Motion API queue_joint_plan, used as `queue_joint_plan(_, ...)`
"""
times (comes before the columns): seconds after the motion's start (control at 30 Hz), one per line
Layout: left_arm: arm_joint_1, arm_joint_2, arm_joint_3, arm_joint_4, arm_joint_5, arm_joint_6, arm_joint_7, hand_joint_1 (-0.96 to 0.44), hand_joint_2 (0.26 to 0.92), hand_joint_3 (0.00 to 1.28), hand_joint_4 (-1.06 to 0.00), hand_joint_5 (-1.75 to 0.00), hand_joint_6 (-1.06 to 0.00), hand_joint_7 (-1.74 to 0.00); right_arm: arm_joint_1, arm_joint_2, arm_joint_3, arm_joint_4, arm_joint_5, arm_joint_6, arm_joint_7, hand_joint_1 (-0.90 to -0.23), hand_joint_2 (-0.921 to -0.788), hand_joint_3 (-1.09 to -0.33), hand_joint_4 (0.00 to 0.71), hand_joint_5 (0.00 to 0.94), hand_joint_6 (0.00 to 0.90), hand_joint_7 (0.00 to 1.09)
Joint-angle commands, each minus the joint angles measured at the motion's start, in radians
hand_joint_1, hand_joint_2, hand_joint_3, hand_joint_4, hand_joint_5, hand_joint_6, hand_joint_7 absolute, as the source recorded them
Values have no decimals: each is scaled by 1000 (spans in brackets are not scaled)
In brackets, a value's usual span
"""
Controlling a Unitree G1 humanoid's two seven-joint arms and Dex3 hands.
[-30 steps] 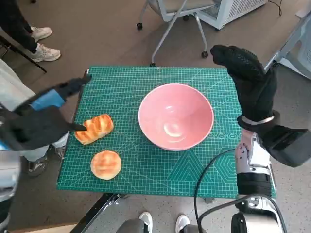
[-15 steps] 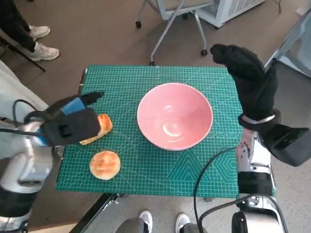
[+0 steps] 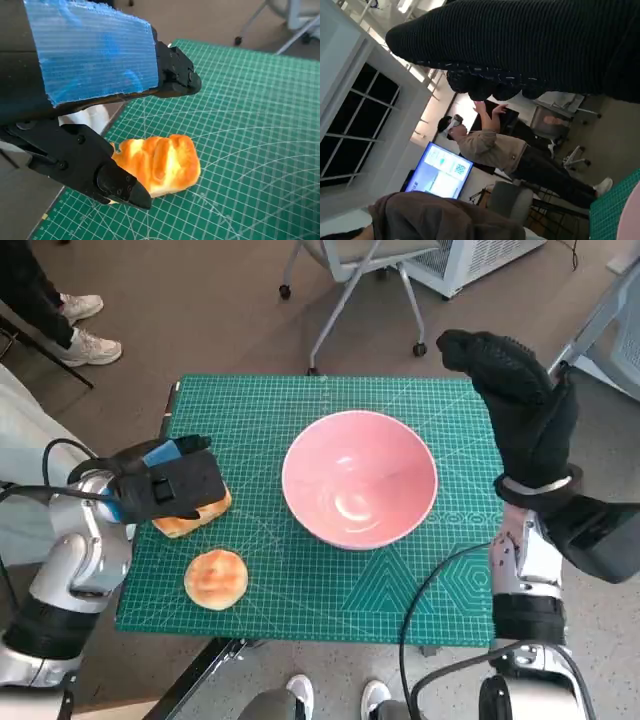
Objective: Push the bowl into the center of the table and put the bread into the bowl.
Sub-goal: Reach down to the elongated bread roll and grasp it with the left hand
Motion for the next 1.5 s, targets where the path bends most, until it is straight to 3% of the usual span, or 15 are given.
queue_joint_plan(0.03, -20, -18, -22, 34, 31, 20, -2, -236, 769, 4, -411, -63, -365, -14, 20, -12, -6, 3, 14, 15, 11, -674, -921, -810, 170, 2, -1, 564)
queue_joint_plan(0.2, -20, -30, -35, 67, 48, 19, 9, -239, 774, 4, -559, -116, -408, -24, 21, -11, -7, -1, 15, 15, 13, -675, -921, -810, 172, 3, -1, 562)
queue_joint_plan(0.43, -17, -42, -43, 106, 65, 5, 20, -192, 774, 2, -456, -43, -491, -46, 20, -10, -8, -3, 17, 15, 14, -672, -921, -811, 173, 2, -1, 560)
queue_joint_plan(0.53, -16, -44, -45, 118, 67, -5, 24, -164, 779, 4, -465, -41, -545, -65, 20, -10, -7, -2, 18, 14, 14, -670, -921, -811, 172, 2, -1, 559)
queue_joint_plan(0.63, -14, -47, -48, 130, 68, -19, 30, -115, 792, 8, -582, -79, -670, -128, 18, -11, -8, 0, 21, 14, 16, -669, -921, -812, 172, 2, -1, 557)
queue_joint_plan(0.67, -13, -48, -48, 131, 67, -22, 31, -99, 798, 7, -632, -80, -723, -183, 18, -11, -8, 1, 21, 14, 17, -669, -921, -812, 172, 2, -1, 557)
queue_joint_plan(0.73, -11, -48, -49, 133, 67, -25, 31, -84, 805, 4, -688, -58, -720, -327, 17, -11, -8, 3, 20, 11, 15, -669, -921, -812, 172, 2, -1, 556)
queue_joint_plan(0.77, -7, -45, -49, 128, 66, -27, 28, -189, 843, 20, -719, -51, -721, -634, 16, -10, -9, 3, 18, 10, 14, -668, -921, -813, 173, 2, -1, 555)
queue_joint_plan(0.83, -3, -42, -50, 122, 64, -28, 24, -282, 877, 23, -746, -44, -737, -887, 15, -10, -9, 3, 17, 9, 12, -667, -921, -816, 173, 2, -1, 554)
queue_joint_plan(0.93, 11, -34, -45, 104, 57, -36, 15, -352, 892, 16, -772, -41, -776, -1039, 13, -11, -9, 4, 16, 9, 11, -667, -921, -818, 173, 2, -1, 551)
queue_joint_plan(1.17, 25, -26, -34, 97, 42, -57, 1, -384, 897, 10, -888, -94, -801, -1100, 12, -10, -8, 0, 17, 15, 11, -666, -921, -820, 173, 2, -1, 542)
queue_joint_plan(1.23, 29, -23, -31, 97, 37, -67, -1, -157, 901, 10, -803, -586, -794, -1140, 12, -10, -8, -1, 17, 16, 10, -666, -921, -821, 173, 1, -1, 538)
queue_joint_plan(1.37, 29, -22, -26, 114, 32, -92, 4, -40, 908, 12, -743, -864, -779, -1168, 12, -10, -7, -1, 17, 17, 10, -663, -921, -822, 173, 1, -1, 534)
queue_joint_plan(1.5, 35, -18, -18, 110, 32, -111, 7, -7, 918, 80, -639, -1132, -653, -1207, 12, -10, -7, -1, 16, 18, 10, -664, -921, -822, 173, 1, -1, 531)
